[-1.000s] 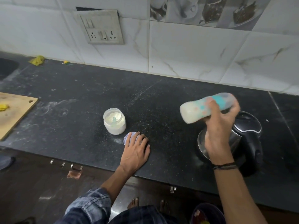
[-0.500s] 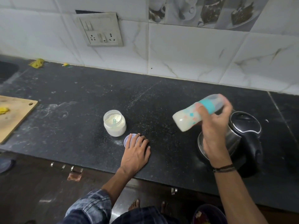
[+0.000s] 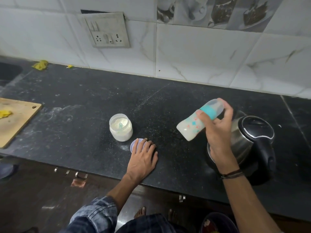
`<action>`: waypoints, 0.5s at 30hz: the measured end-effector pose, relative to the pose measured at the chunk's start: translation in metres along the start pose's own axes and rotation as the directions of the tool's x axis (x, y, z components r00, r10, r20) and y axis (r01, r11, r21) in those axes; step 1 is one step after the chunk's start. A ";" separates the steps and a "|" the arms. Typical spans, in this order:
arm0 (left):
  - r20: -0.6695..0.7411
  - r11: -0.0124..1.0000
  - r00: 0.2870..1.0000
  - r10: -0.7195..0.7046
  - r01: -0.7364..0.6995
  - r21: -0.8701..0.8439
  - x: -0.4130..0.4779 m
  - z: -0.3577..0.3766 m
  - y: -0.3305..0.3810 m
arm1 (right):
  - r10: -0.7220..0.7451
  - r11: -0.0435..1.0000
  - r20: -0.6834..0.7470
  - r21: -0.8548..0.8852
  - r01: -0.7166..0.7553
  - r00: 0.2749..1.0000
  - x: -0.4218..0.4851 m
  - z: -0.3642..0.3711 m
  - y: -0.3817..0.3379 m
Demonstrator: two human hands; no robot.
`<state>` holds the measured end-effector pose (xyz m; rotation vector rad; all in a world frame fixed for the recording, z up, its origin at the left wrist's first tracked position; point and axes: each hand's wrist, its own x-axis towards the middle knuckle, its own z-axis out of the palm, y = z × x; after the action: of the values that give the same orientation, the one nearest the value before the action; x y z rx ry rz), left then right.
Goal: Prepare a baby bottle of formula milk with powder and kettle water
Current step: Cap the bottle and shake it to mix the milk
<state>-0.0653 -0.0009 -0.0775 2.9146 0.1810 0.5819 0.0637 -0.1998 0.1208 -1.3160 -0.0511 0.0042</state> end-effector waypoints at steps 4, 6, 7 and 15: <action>0.000 1.000 1.000 -0.009 0.009 0.004 0.000 0.000 0.002 | -0.071 0.990 -0.168 0.111 0.090 0.983 0.006 0.000 -0.003; -0.001 1.000 1.000 0.001 -0.001 0.002 -0.001 0.000 0.000 | -0.039 0.999 -0.027 0.016 0.039 0.999 0.003 0.002 -0.001; -0.003 1.000 1.000 0.003 -0.003 -0.001 0.000 0.000 0.000 | -0.019 1.000 0.035 -0.019 0.020 0.999 0.001 0.000 0.002; -0.005 1.000 1.000 0.002 -0.002 -0.005 -0.001 0.002 -0.001 | -0.016 0.999 -0.102 0.042 0.020 0.995 0.005 -0.006 -0.002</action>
<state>-0.0655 -0.0004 -0.0800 2.9095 0.1773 0.5884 0.0688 -0.2058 0.1213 -1.2709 0.0236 -0.0764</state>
